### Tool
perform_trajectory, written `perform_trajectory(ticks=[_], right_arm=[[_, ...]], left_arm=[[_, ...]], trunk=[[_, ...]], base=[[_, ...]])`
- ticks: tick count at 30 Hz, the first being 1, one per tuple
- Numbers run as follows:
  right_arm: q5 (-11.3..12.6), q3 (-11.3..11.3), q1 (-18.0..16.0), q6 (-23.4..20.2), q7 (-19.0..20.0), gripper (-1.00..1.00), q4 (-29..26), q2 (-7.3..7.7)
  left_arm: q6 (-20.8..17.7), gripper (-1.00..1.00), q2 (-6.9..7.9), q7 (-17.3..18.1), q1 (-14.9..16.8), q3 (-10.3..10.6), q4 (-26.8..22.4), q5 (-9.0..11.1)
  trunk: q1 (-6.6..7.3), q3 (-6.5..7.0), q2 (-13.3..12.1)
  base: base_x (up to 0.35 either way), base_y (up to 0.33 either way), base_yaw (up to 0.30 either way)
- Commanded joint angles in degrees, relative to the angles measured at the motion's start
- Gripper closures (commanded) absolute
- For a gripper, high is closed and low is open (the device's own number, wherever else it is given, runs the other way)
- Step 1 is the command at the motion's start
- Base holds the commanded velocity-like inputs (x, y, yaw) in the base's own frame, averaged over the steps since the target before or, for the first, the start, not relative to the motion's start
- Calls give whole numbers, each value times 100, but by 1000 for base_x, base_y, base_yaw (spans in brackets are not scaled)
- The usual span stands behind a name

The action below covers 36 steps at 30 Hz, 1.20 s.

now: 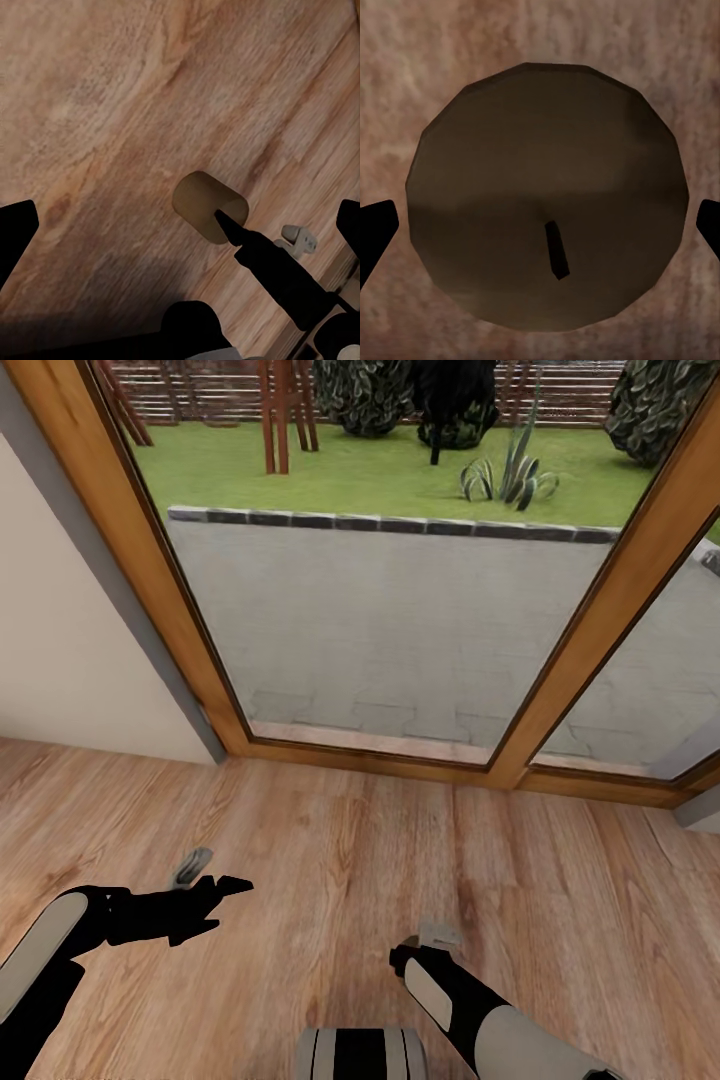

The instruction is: Place each of the two pumpkins and all three candles from the living room inside a cabinet in the living room (use any cabinet), then make sure every cabinet is closed, and position the cauldron so it is next to a table in the living room.

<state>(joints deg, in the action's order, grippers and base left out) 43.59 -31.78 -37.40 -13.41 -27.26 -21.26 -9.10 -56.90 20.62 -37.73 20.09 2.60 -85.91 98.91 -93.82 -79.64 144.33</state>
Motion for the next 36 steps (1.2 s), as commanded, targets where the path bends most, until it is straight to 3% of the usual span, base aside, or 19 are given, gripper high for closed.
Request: perform_trajectory(ticks=[1,7,11,21,22,36], right_arm=[[29,-48,-4,-27,-43,-100,-10,5],[32,-48,-4,-22,-43,-100,-10,5],[29,-48,-4,-21,-43,-100,-10,5],[28,-48,-4,-21,-43,-100,-10,5],[27,-48,-4,-21,-43,100,-10,5],[34,-46,-4,-21,-43,100,-10,5]], left_arm=[[3,-100,4,-61,3,5,-5,59],[2,-100,4,-61,3,6,-5,59],[2,-100,4,-62,3,4,-5,59],[1,-100,4,-59,3,6,-5,62],[2,-100,4,-59,3,5,-5,62],[3,-100,4,-59,3,6,-5,67]], trunk=[[1,-4,2],[1,-4,2],[-9,-93,7],[-9,-93,7],[-9,-93,7],[-9,-93,7]], base=[[0,0,0],[0,0,0],[0,0,0],[0,0,0],[0,0,0],[0,0,0]])
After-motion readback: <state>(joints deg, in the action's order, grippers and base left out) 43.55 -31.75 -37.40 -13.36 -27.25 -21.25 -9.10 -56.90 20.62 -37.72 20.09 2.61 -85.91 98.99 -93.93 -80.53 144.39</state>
